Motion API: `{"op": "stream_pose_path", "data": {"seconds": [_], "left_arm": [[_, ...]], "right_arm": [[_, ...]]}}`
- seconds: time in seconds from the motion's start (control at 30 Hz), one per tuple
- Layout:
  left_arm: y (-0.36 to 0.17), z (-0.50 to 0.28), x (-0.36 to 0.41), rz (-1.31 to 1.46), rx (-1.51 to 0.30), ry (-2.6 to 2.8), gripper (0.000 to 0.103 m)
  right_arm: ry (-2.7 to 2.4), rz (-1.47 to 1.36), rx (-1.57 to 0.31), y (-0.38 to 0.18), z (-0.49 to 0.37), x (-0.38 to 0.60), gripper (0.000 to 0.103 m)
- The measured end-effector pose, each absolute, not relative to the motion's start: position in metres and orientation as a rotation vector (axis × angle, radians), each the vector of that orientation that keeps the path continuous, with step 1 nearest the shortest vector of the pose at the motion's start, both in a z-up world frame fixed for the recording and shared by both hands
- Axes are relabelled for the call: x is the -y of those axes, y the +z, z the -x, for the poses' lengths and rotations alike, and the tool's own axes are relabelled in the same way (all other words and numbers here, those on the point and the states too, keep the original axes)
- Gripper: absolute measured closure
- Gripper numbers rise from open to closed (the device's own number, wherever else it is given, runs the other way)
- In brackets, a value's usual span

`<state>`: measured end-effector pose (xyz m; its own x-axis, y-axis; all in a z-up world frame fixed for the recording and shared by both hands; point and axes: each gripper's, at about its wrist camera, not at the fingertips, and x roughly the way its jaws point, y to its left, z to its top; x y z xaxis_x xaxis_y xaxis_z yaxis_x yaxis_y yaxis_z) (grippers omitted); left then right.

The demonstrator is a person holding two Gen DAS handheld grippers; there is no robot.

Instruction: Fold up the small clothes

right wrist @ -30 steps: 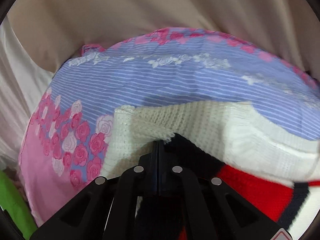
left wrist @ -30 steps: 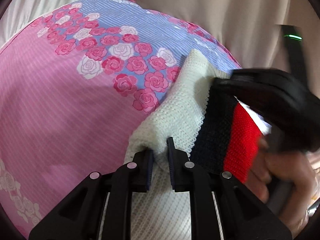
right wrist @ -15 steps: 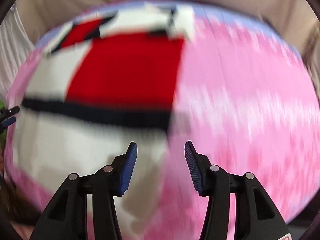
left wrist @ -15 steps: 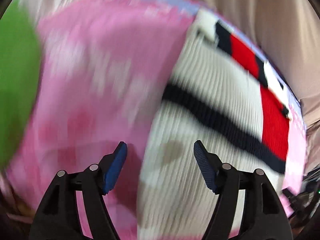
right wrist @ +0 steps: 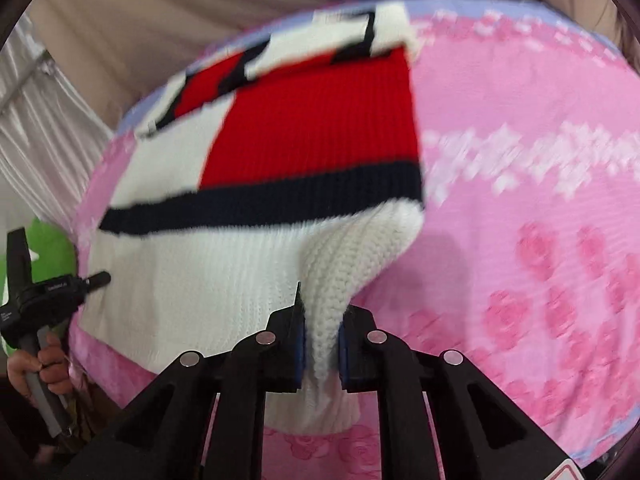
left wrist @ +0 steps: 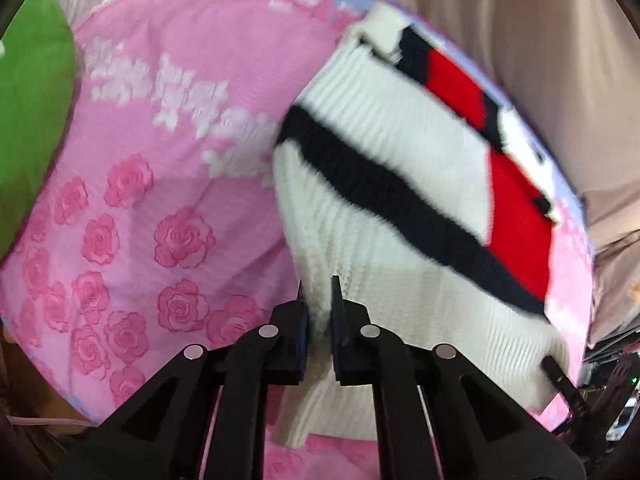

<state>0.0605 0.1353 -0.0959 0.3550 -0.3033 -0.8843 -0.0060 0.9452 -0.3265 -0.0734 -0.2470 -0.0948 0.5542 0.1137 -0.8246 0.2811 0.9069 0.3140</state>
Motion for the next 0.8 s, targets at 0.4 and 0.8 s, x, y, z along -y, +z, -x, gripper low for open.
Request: {"op": "stream_pose_path", "data": {"seconds": [0.4,0.8], "left_arm": [[-0.085,0.093,-0.108,0.252,-1.454,-0.360,0.097],[-0.021,0.092,-0.112,0.291,-1.284,-0.397,0.097]], "right_arm": [[-0.189,-0.410,-1.172,-0.066,0.235,0.300,0.093],[0.000,-0.509,-1.058,-0.020,0.242,0.313,0.093]]}}
